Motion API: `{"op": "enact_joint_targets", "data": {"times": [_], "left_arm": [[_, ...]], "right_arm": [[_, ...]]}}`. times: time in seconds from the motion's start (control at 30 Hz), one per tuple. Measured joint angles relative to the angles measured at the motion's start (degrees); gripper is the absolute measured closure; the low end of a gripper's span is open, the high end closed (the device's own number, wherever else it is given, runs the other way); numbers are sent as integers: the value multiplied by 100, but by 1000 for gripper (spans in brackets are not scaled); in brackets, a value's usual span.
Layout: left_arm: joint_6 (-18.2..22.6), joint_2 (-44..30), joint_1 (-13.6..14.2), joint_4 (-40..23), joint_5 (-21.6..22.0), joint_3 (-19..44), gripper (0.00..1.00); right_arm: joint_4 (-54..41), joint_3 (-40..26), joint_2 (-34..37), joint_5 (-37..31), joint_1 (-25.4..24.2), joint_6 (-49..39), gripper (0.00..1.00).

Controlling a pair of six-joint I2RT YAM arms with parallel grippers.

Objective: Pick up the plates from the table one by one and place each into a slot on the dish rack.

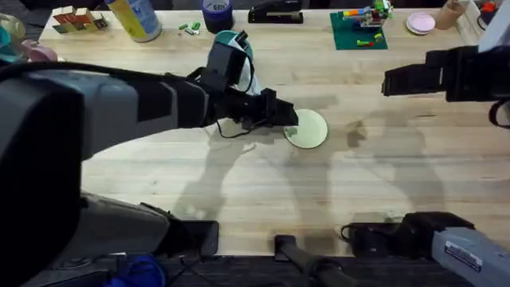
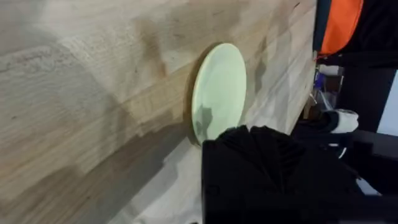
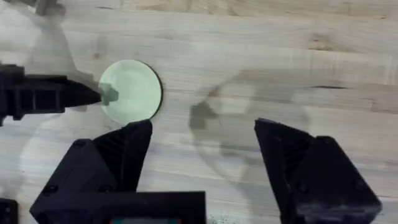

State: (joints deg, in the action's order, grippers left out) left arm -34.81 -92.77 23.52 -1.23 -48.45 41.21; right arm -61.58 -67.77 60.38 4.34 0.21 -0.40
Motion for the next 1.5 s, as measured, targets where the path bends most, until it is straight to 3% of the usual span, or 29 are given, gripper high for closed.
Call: {"op": "enact_joint_targets", "data": {"times": [0.53, 0.87, 1.17, 1.5], "left_arm": [[-168, -93, 122, 117, 31, 0, 960], [-172, -659, 122, 413, 48, 0, 960], [-210, -1062, 106, 579, -323, 74, 959], [-210, -1069, 104, 579, -341, 80, 960]], "right_arm": [[2, 0, 0, 0, 0, 0, 7], [0, 0, 0, 0, 0, 0, 8], [0, 0, 0, 2, 0, 0, 7], [0, 0, 0, 2, 0, 0, 6]]}}
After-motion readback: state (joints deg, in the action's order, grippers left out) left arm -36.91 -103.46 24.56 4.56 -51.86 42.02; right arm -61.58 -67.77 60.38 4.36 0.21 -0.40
